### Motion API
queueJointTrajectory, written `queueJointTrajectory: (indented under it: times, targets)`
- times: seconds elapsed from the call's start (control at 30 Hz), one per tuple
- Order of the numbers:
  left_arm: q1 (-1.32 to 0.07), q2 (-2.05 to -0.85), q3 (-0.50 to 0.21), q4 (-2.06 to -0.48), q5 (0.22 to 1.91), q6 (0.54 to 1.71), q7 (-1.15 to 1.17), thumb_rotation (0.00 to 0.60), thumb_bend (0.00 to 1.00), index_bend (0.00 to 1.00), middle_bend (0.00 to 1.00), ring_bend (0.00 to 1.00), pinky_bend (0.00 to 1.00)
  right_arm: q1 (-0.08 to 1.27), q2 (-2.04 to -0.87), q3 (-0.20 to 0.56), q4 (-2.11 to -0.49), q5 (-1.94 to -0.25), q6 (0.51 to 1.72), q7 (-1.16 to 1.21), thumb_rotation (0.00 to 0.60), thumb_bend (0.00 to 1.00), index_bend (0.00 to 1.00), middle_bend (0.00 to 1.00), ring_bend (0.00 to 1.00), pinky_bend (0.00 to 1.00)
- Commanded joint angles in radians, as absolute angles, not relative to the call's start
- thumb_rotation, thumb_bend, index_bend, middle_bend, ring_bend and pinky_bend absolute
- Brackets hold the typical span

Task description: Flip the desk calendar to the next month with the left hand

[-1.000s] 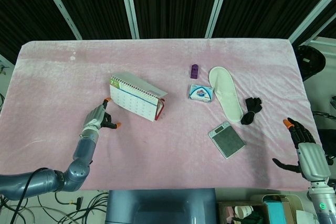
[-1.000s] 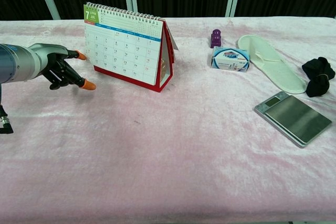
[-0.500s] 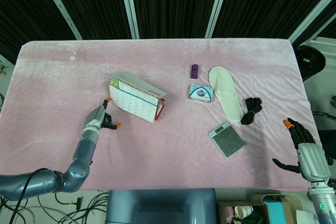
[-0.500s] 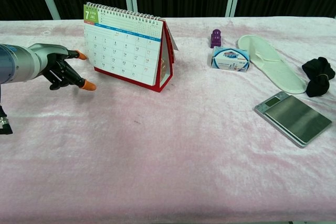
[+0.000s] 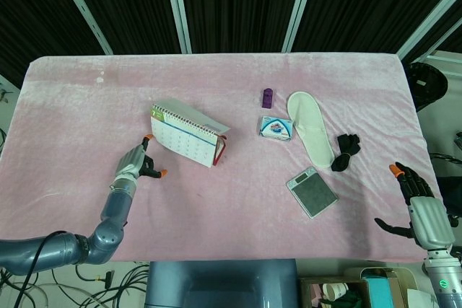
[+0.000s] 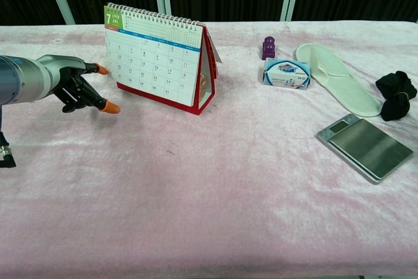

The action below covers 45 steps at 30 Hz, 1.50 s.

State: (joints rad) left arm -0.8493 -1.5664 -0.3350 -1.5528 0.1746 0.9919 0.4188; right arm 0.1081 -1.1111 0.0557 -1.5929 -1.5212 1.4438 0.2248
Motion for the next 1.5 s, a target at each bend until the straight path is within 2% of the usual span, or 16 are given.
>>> queueJointTrajectory:
  times: [0.03,0.4,0.7,0.8,0.93,1.17,1.33,1.4,1.5]
  targets:
    - [-0.85,-1.567,-0.334,-1.553,0.175,0.992,0.419,0.6,0.24,0.0,0.81,0.77,0.82,0.108,-1.111,0.056,-1.593,-1.521,1.444,0.225,0.6,0.03,0.0,0.0,0.0,0.09]
    - [-0.856,-1.568,-0.332,-1.587,0.19,0.992,0.423,0.6,0.24,0.0,0.81,0.77,0.82,0.108,-1.111,0.054,-1.594,-1.524,1.445,0.225,0.6,0.03,0.0,0.0,0.0,0.09]
    - [-0.856,-1.548,-0.335,-1.675,0.237,1.019,0.415,0.6,0.24,0.0,0.81,0.77,0.82,0.107,-1.11,0.054,-1.593,-1.525,1.445,0.227,0.6,0.03,0.0,0.0,0.0,0.09]
    - [-0.854,-1.538,-0.332,-1.71,0.279,1.035,0.413,0.6,0.25,0.04,0.81,0.77,0.82,0.107,-1.11,0.053,-1.593,-1.527,1.446,0.227,0.6,0.03,0.0,0.0,0.0,0.09]
    - [-0.837,-1.527,-0.312,-1.767,0.406,1.081,0.402,0.6,0.26,0.13,0.79,0.76,0.81,0.106,-1.11,0.053,-1.593,-1.528,1.447,0.226,0.6,0.03,0.0,0.0,0.0,0.09]
    - [-0.8,-1.526,-0.25,-1.825,0.719,1.205,0.398,0.6,0.26,0.24,0.71,0.64,0.73,0.105,-1.111,0.053,-1.594,-1.526,1.449,0.225,0.6,0.03,0.0,0.0,0.0,0.09]
    - [-0.786,-1.534,-0.211,-1.816,0.946,1.291,0.411,0.6,0.26,0.26,0.68,0.6,0.7,0.106,-1.111,0.054,-1.594,-1.527,1.448,0.225,0.6,0.03,0.0,0.0,0.0,0.09]
    - [-0.783,-1.538,-0.206,-1.807,0.99,1.305,0.412,0.6,0.25,0.26,0.66,0.59,0.69,0.106,-1.111,0.054,-1.594,-1.527,1.448,0.225,0.6,0.03,0.0,0.0,0.0,0.09]
    - [-0.789,-1.543,-0.206,-1.78,1.056,1.326,0.432,0.6,0.25,0.24,0.6,0.52,0.61,0.106,-1.111,0.054,-1.594,-1.525,1.448,0.226,0.6,0.03,0.0,0.0,0.0,0.09]
